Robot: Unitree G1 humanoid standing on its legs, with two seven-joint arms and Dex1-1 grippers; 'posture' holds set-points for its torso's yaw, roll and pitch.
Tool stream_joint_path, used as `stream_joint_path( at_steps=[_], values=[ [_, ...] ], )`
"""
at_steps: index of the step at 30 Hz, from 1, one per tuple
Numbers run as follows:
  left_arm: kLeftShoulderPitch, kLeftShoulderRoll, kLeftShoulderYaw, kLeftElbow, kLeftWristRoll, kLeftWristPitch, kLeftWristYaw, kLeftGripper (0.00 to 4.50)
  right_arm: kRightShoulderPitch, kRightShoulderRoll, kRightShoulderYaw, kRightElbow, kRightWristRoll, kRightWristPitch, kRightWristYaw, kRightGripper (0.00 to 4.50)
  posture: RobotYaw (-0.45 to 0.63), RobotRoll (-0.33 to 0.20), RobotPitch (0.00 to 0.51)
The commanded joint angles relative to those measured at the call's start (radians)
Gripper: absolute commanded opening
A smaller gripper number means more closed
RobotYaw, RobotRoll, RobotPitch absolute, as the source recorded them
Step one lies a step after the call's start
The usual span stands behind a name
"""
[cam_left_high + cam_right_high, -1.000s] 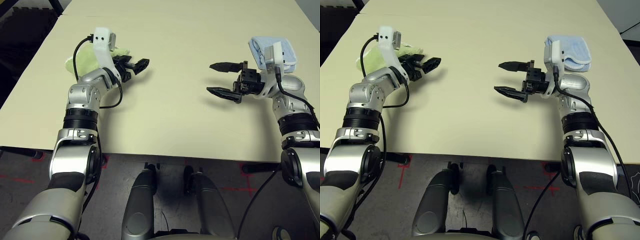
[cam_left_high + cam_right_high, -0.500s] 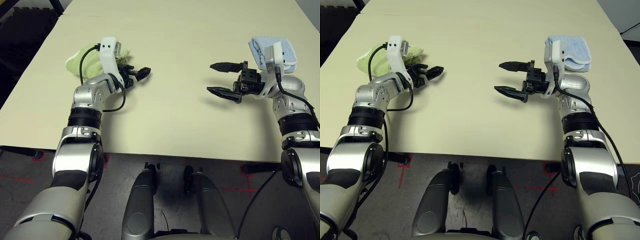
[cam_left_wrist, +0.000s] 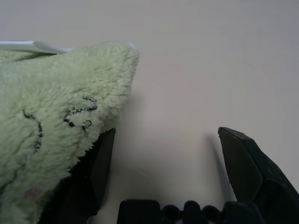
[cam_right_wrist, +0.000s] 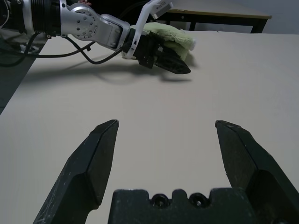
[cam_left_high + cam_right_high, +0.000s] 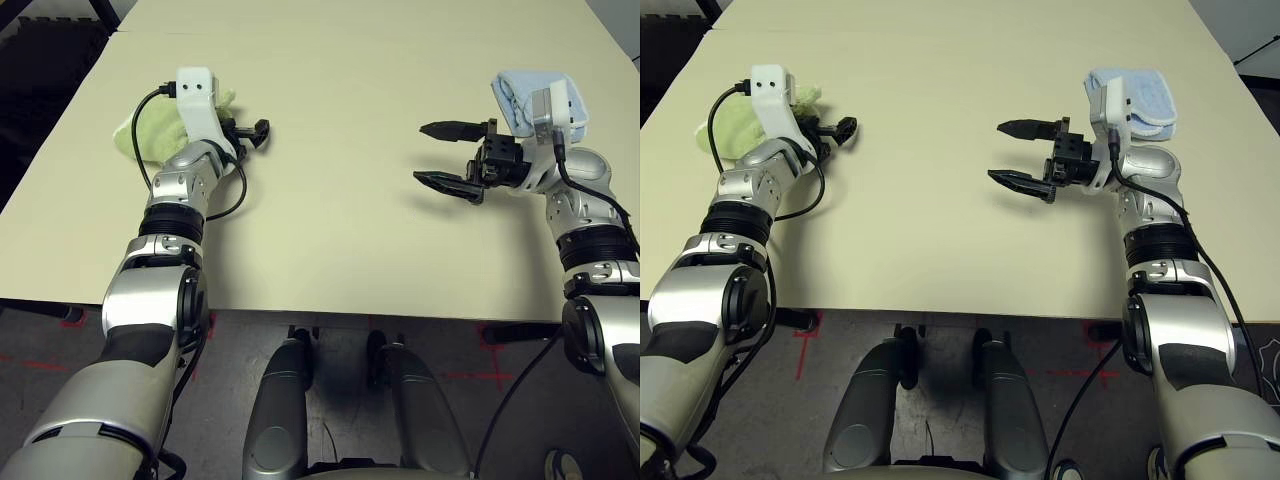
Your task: Fold the towel and set it aside.
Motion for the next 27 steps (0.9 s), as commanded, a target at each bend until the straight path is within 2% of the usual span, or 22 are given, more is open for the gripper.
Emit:
stream_joint_path(
  at_steps=[1, 10, 13, 15, 20, 23, 27],
  values=[
    [-0.015, 0.010, 0.016, 0.047, 0.017, -0.033, 0.029, 4.48, 0.015, -0.008, 0.001, -0.012, 0.007, 0.006, -0.001, 4.50, 0.04, 0.000, 0.243],
    [-0.032, 0.003, 0.029, 0.077, 0.026, -0.066, 0.046, 4.48, 0.012, -0.007, 0.001, -0.013, 0.007, 0.006, -0.004, 4.50, 0.04, 0.000, 0.243],
    [-0.037, -0.009, 0.034, 0.062, 0.007, -0.075, -0.016, 4.48, 0.012, -0.007, 0.001, -0.016, 0.008, 0.006, -0.005, 4.50, 0.04, 0.000, 0.244],
    [-0.034, -0.020, 0.029, 0.025, -0.018, -0.056, -0.133, 4.48, 0.012, -0.006, 0.001, -0.017, 0.009, 0.007, -0.006, 4.50, 0.04, 0.000, 0.244],
    [0.049, -0.021, -0.014, -0.217, -0.102, 0.070, -0.461, 4.48, 0.011, -0.005, 0.001, -0.017, 0.009, 0.007, -0.008, 4.50, 0.04, 0.000, 0.244],
    [0.116, -0.010, -0.029, -0.369, -0.126, 0.098, -0.531, 4.48, 0.008, -0.003, 0.002, -0.014, 0.009, 0.005, -0.010, 4.50, 0.04, 0.000, 0.243],
    [0.221, 0.023, -0.062, -0.527, -0.090, -0.002, -0.581, 4.48, -0.003, 0.014, -0.007, 0.001, 0.015, 0.024, -0.045, 4.50, 0.04, 0.000, 0.243]
  ],
)
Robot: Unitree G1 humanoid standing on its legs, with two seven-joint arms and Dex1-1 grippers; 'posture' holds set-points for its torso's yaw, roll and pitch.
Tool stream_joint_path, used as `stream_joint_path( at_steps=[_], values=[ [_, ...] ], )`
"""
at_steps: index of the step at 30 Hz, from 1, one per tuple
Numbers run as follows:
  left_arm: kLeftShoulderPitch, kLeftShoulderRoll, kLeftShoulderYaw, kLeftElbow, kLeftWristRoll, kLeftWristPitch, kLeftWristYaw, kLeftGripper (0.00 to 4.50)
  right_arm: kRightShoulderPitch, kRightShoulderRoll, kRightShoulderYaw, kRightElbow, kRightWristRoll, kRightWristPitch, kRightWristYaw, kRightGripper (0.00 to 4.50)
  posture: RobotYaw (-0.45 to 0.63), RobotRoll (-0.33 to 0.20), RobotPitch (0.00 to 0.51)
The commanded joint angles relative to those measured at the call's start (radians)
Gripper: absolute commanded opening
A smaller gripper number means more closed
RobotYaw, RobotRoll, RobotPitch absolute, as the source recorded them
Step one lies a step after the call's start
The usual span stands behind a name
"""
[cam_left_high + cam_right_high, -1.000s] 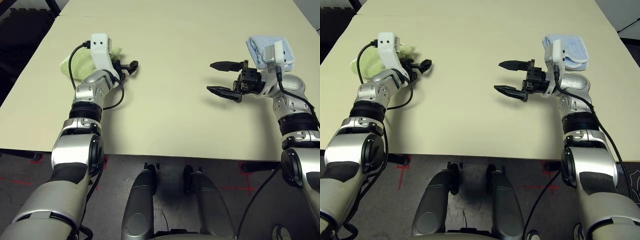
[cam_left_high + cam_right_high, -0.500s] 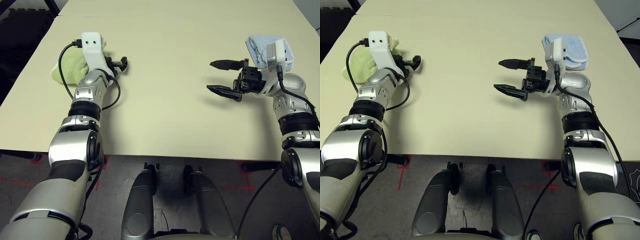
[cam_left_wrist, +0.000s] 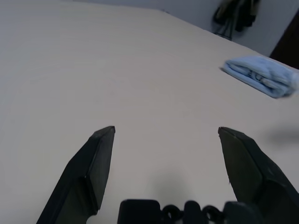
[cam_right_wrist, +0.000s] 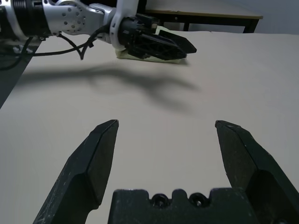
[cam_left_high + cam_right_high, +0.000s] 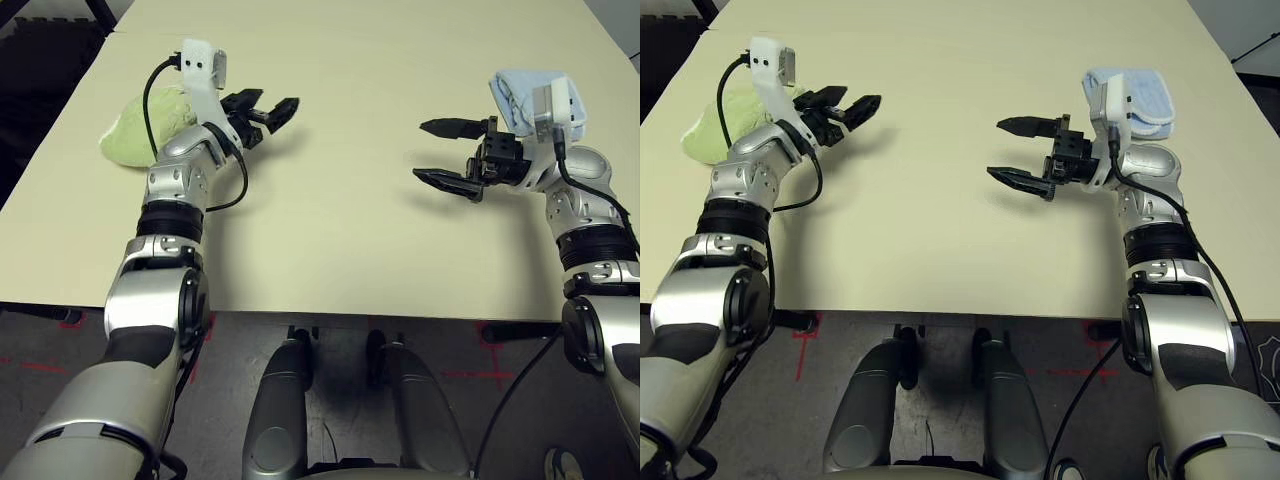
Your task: Fold the towel and set it aside.
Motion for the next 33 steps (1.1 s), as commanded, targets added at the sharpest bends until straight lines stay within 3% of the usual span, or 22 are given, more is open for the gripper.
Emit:
stream_joint_path(
  at_steps=[1, 4, 11, 16, 21, 25, 33],
  values=[
    [0.075, 0.033, -0.031, -0.110, 0.029, -0.073, -0.039, 4.48, -0.006, 0.015, -0.010, 0.016, 0.010, 0.039, -0.050, 4.50, 0.04, 0.000, 0.243],
    [0.111, 0.055, -0.040, -0.149, 0.066, -0.110, 0.001, 4.48, -0.013, 0.037, -0.028, 0.039, 0.016, 0.077, -0.126, 4.50, 0.04, 0.000, 0.244],
    [0.159, 0.027, 0.032, -0.165, 0.093, -0.124, 0.248, 4.48, -0.052, 0.112, -0.078, 0.146, -0.057, 0.013, -0.576, 4.50, 0.05, 0.000, 0.246],
    [0.129, -0.064, 0.106, -0.058, 0.108, -0.211, 0.503, 4.48, -0.071, 0.130, -0.086, 0.237, -0.145, -0.081, -0.943, 4.50, 0.03, 0.000, 0.244],
    [0.079, -0.080, 0.108, 0.107, 0.177, -0.360, 0.676, 4.48, -0.086, 0.125, -0.106, 0.309, -0.185, -0.151, -1.175, 4.50, -0.01, 0.000, 0.243],
    [0.041, -0.053, 0.098, 0.221, 0.224, -0.446, 0.746, 4.48, -0.089, 0.094, -0.128, 0.359, -0.187, -0.162, -1.264, 4.50, -0.02, 0.000, 0.236],
    [0.071, -0.011, 0.104, 0.326, 0.214, -0.560, 0.716, 4.48, -0.049, 0.057, -0.153, 0.394, -0.175, -0.205, -1.249, 4.50, -0.03, 0.000, 0.232]
  ],
)
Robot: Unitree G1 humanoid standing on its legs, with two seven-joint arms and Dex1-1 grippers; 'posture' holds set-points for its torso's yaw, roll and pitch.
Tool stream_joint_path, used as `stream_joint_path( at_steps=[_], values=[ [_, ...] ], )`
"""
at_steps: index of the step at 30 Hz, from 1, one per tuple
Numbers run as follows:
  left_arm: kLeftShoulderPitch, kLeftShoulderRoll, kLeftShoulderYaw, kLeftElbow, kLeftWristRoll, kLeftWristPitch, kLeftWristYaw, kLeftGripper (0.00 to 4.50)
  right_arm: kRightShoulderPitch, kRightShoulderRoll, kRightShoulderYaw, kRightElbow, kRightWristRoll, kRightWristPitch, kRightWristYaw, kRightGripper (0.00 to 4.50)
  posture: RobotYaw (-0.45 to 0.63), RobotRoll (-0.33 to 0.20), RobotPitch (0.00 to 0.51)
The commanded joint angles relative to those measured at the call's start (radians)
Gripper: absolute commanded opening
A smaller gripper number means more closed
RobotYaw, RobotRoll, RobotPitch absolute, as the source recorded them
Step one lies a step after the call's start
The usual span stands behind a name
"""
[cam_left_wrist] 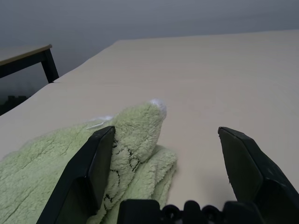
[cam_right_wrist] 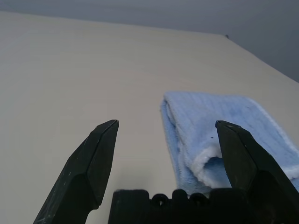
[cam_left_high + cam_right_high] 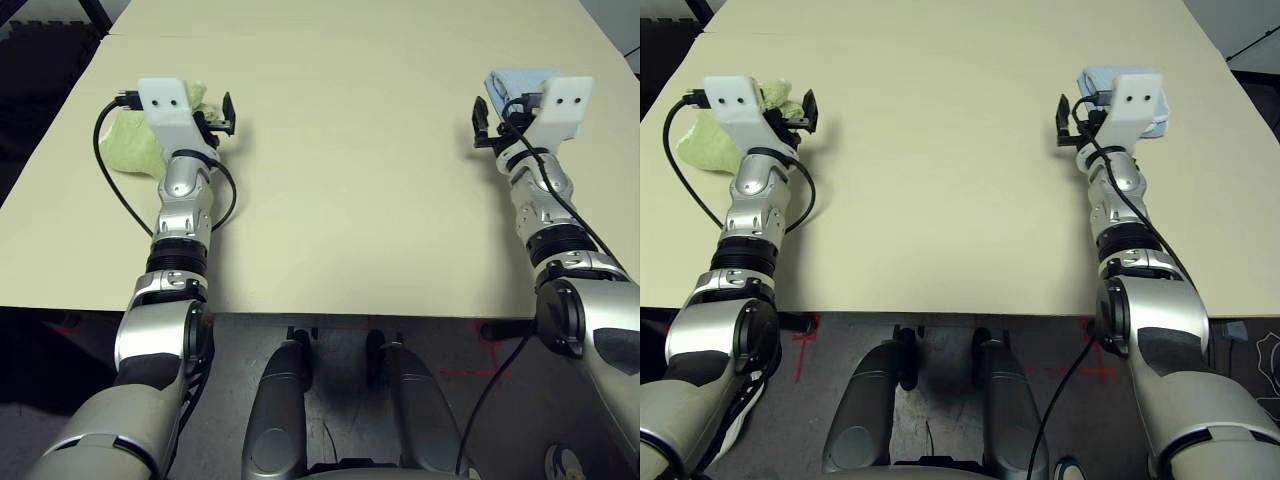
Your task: Fold the towel and set it aside.
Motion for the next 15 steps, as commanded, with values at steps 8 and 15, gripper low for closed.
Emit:
stream_joint_path(
  at_steps=[8, 15],
  values=[
    [0.045, -0.021, -0.010, 0.002, -0.040, -0.124, -0.144, 4.48, 0.026, 0.017, -0.038, 0.034, 0.022, -0.032, 0.054, 4.50, -0.03, 0.000, 0.234],
    [0.039, -0.027, -0.007, -0.078, -0.093, -0.078, -0.255, 4.48, 0.026, 0.033, -0.051, 0.032, 0.031, -0.033, 0.067, 4.50, -0.01, 0.000, 0.231]
  ],
)
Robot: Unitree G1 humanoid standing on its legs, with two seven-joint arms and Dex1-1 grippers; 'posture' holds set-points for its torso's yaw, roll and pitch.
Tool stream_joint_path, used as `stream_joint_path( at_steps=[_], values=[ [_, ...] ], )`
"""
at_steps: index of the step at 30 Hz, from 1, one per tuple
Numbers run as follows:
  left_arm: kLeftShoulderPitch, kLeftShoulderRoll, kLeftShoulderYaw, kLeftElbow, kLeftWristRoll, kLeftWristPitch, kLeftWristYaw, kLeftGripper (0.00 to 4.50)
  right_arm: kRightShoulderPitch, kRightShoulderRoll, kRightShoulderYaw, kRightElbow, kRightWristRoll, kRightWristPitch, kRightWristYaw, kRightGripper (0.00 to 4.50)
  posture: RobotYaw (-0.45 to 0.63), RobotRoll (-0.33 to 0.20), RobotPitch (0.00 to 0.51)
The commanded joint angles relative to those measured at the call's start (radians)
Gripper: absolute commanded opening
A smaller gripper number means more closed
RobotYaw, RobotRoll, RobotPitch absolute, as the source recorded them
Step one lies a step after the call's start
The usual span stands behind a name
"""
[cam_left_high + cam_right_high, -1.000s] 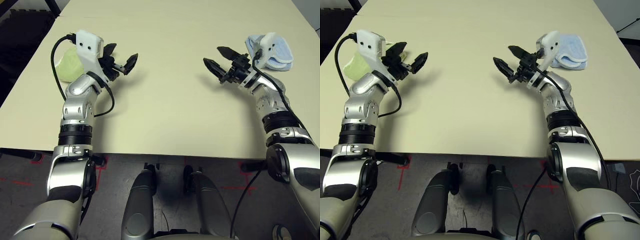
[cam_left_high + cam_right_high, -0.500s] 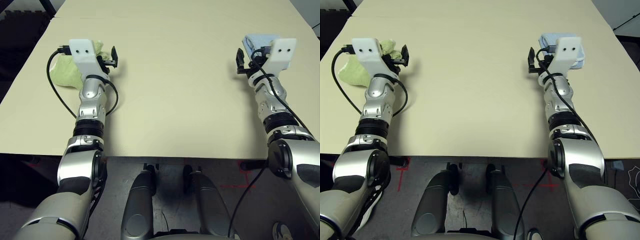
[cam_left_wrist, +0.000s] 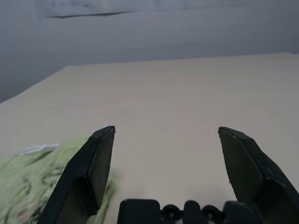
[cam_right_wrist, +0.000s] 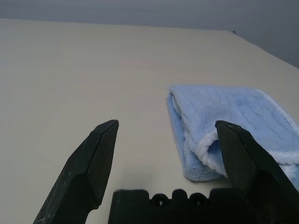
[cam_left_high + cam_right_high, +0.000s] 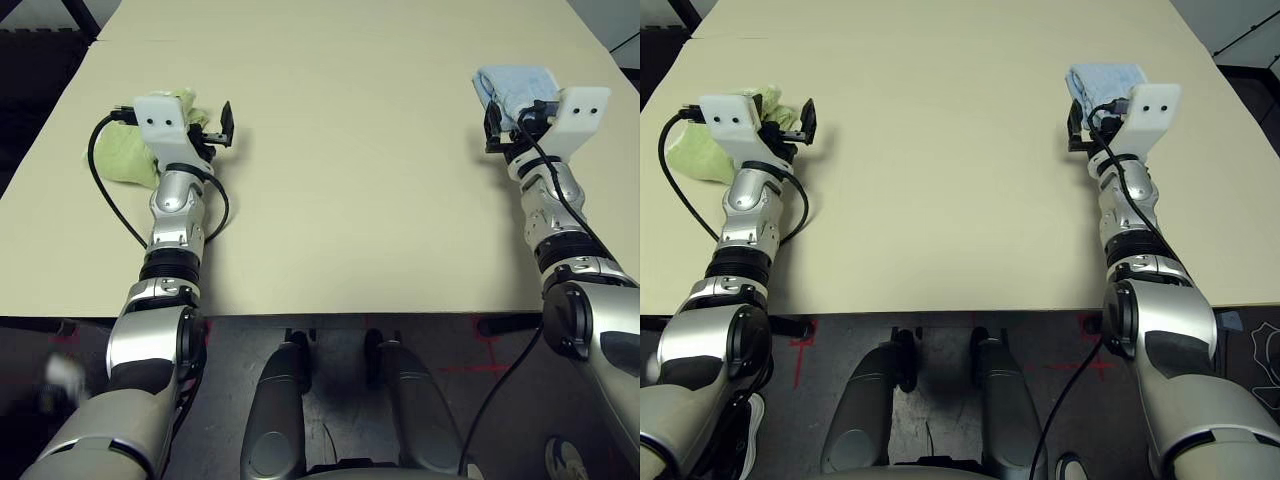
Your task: Fold the towel and set it aside.
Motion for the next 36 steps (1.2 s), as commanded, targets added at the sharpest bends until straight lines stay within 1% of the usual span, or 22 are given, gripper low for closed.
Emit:
stream_joint_path(
  at_steps=[1, 8, 13, 19, 27, 36],
  values=[
    [0.007, 0.014, 0.004, -0.017, -0.012, 0.028, -0.016, 4.48, 0.019, 0.008, -0.018, 0.013, 0.016, -0.010, 0.011, 4.50, -0.01, 0.000, 0.231],
    [-0.009, 0.048, 0.020, 0.001, -0.004, 0.048, 0.027, 4.48, 0.019, 0.015, -0.023, 0.006, 0.025, -0.010, 0.029, 4.50, -0.02, 0.000, 0.240],
    [0.029, 0.039, 0.013, 0.025, -0.001, 0.036, 0.018, 4.48, 0.026, 0.014, -0.023, 0.002, 0.025, -0.017, 0.037, 4.50, -0.03, 0.000, 0.240],
    [0.055, 0.039, 0.020, 0.073, 0.020, 0.033, 0.088, 4.48, 0.037, 0.013, -0.023, -0.005, 0.023, -0.020, 0.033, 4.50, -0.05, 0.000, 0.241],
    [0.044, 0.058, 0.016, 0.122, 0.058, 0.028, 0.183, 4.48, 0.027, 0.014, -0.020, -0.006, 0.021, -0.017, 0.031, 4.50, -0.04, 0.000, 0.235],
    [0.013, 0.073, 0.009, 0.130, 0.059, 0.004, 0.167, 4.48, 0.002, 0.028, -0.010, 0.008, 0.011, -0.008, 0.021, 4.50, -0.03, 0.000, 0.215]
  ],
)
